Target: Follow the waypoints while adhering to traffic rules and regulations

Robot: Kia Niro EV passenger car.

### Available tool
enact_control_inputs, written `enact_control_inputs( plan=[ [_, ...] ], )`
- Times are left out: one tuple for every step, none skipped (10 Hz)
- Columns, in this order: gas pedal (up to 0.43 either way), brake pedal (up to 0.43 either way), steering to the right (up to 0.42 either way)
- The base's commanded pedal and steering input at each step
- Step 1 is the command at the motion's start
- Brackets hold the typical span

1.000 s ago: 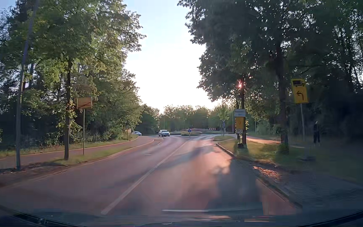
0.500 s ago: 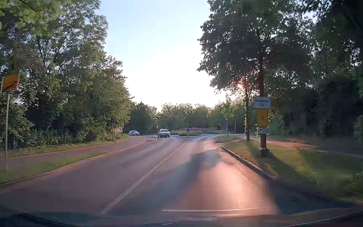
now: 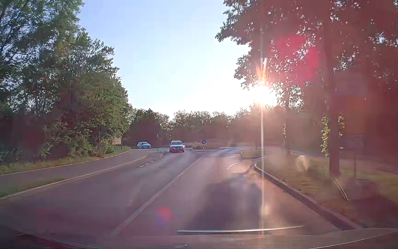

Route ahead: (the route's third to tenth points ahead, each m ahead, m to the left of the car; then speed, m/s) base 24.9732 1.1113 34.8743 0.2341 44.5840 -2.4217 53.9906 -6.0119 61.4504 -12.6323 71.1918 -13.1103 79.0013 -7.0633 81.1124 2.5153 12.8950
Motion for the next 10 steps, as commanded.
enact_control_inputs(
  plan=[
    [0.000, 0.012, 0.004],
    [0.000, 0.012, 0.003],
    [0.000, 0.012, 0.004],
    [0.000, 0.030, 0.005],
    [0.000, 0.049, 0.006],
    [0.000, 0.073, 0.005],
    [0.000, 0.098, 0.006],
    [0.000, 0.116, 0.007],
    [0.000, 0.128, 0.012],
    [0.000, 0.140, 0.013]
  ],
)
